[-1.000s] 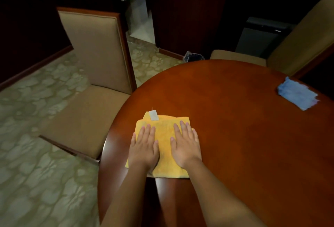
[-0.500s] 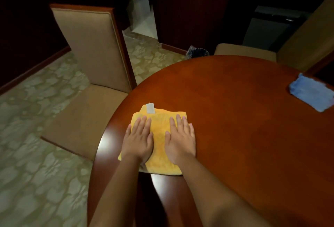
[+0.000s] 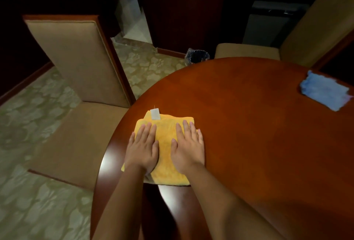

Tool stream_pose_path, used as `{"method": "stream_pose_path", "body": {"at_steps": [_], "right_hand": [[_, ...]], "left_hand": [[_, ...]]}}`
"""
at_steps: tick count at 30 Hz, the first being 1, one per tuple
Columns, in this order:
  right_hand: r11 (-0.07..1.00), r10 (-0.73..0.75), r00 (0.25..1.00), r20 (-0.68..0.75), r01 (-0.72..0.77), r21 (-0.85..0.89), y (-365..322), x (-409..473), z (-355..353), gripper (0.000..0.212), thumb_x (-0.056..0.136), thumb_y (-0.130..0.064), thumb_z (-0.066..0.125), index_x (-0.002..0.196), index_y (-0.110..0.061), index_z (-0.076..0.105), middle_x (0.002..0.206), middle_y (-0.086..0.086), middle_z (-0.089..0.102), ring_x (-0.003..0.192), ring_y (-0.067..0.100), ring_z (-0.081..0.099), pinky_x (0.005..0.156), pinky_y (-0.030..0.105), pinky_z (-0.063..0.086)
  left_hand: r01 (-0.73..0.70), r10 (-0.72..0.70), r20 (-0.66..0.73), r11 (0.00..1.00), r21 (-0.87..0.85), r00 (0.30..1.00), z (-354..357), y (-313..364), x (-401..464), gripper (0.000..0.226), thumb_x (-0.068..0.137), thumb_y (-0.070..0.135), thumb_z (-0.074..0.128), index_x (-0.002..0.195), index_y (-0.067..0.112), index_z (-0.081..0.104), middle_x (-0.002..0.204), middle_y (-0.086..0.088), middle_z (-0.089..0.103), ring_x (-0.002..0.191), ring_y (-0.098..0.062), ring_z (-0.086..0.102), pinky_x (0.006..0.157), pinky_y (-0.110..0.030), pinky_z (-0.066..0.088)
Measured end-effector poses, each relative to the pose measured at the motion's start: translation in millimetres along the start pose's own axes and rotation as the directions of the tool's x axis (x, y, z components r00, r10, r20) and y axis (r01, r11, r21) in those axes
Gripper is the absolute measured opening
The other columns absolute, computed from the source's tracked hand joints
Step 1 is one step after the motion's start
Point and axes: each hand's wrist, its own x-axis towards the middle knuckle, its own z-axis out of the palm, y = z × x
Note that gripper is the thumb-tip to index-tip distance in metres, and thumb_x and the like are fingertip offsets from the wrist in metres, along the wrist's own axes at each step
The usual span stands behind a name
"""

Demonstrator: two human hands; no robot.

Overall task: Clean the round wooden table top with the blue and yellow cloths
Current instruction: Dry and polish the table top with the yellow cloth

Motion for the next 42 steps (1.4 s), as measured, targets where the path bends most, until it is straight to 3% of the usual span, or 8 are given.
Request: {"method": "stream_pose_path", "body": {"at_steps": [4, 9, 13, 22, 26, 30, 38, 42], "right_hand": [[0.996, 0.086, 0.996, 0.000, -0.086, -0.009, -6.3, 28.7, -1.0, 0.057, 0.102, -0.042, 0.015, 0.153, -0.023, -0.001, 0.160, 0.001, -0.011, 0.146, 0.019, -0.016, 0.117, 0.039, -0.010], [0.968, 0.249, 0.967, -0.057, -0.250, -0.010, -12.3, 66.6, -3.0, 0.057, 0.102, -0.041, 0.015, 0.153, -0.024, 0.000, 0.160, -0.001, -0.010, 0.146, 0.017, -0.015, 0.117, 0.037, -0.010], [0.923, 0.381, 0.918, -0.107, -0.384, -0.014, -19.2, 82.7, -3.6, 0.056, 0.102, -0.041, 0.016, 0.153, -0.025, 0.001, 0.160, -0.002, -0.008, 0.146, 0.016, -0.013, 0.117, 0.036, -0.009], [0.797, 0.604, 0.785, -0.135, -0.596, 0.101, -67.3, 36.9, 14.7, 0.057, 0.100, -0.043, 0.007, 0.153, -0.026, 0.002, 0.160, -0.004, -0.006, 0.146, 0.014, -0.012, 0.115, 0.032, -0.011], [0.775, 0.629, 0.746, -0.217, -0.623, 0.103, -68.0, 44.1, 20.0, 0.071, 0.087, -0.048, -0.005, 0.153, -0.025, 0.011, 0.161, -0.002, 0.005, 0.147, 0.015, -0.004, 0.114, 0.031, -0.009], [0.769, 0.630, 0.716, -0.300, -0.629, 0.114, -58.1, 54.6, 25.1, 0.072, 0.087, -0.048, 0.000, 0.152, -0.023, 0.020, 0.159, 0.001, 0.015, 0.147, 0.019, 0.005, 0.115, 0.033, -0.004], [0.729, 0.679, 0.669, -0.303, -0.665, 0.163, -26.9, 90.5, 9.1, 0.074, 0.085, -0.046, -0.003, 0.153, -0.021, 0.013, 0.160, 0.002, 0.008, 0.147, 0.019, -0.001, 0.117, 0.036, -0.005], [0.718, 0.690, 0.650, -0.318, -0.669, 0.190, -3.4, 117.1, 0.3, 0.073, 0.086, -0.046, -0.004, 0.153, -0.022, 0.011, 0.160, 0.002, 0.006, 0.147, 0.019, -0.001, 0.117, 0.036, -0.006]], "left_hand": [[-0.083, 0.083, 0.006, 0.996, 0.027, 0.997, -6.4, -11.0, 38.6, 0.081, 0.077, 0.052, -0.013, 0.152, 0.025, 0.003, 0.159, 0.008, -0.002, 0.146, -0.008, -0.007, 0.119, -0.036, -0.002], [-0.232, 0.232, 0.013, 0.973, 0.014, 0.973, -14.7, -15.2, 101.5, 0.082, 0.077, 0.050, -0.009, 0.152, 0.023, 0.009, 0.160, 0.005, 0.004, 0.146, -0.010, -0.003, 0.118, -0.038, 0.000], [-0.377, 0.374, 0.071, 0.926, 0.025, 0.925, -21.2, -17.7, 136.3, 0.058, 0.098, 0.041, 0.009, 0.152, 0.023, 0.001, 0.160, 0.004, -0.004, 0.146, -0.012, -0.010, 0.119, -0.039, -0.003], [-0.578, 0.570, 0.163, 0.816, 0.001, 0.805, -29.6, -41.6, 116.5, 0.057, 0.100, 0.041, 0.010, 0.152, 0.022, -0.004, 0.159, 0.004, -0.012, 0.145, -0.013, -0.015, 0.119, -0.039, -0.005], [-0.608, 0.600, 0.164, 0.794, -0.002, 0.783, -30.4, -43.3, 122.5, 0.057, 0.100, 0.042, 0.011, 0.152, 0.023, -0.004, 0.159, 0.004, -0.011, 0.145, -0.013, -0.015, 0.119, -0.039, -0.005], [-0.684, 0.672, 0.180, 0.730, 0.007, 0.718, -31.7, -31.1, 143.9, 0.057, 0.100, 0.042, 0.010, 0.152, 0.024, -0.005, 0.159, 0.005, -0.011, 0.145, -0.012, -0.015, 0.119, -0.039, -0.006], [-0.736, 0.717, 0.189, 0.675, 0.054, 0.671, -30.5, 6.9, 192.7, 0.075, 0.081, 0.047, -0.017, 0.151, 0.026, -0.005, 0.159, 0.006, -0.010, 0.145, -0.012, -0.015, 0.118, -0.037, -0.008], [-0.747, 0.728, 0.178, 0.662, 0.065, 0.662, -27.8, 27.5, 226.4, 0.077, 0.079, 0.049, -0.017, 0.151, 0.027, -0.004, 0.159, 0.008, -0.008, 0.145, -0.009, -0.014, 0.118, -0.035, -0.008]]}}
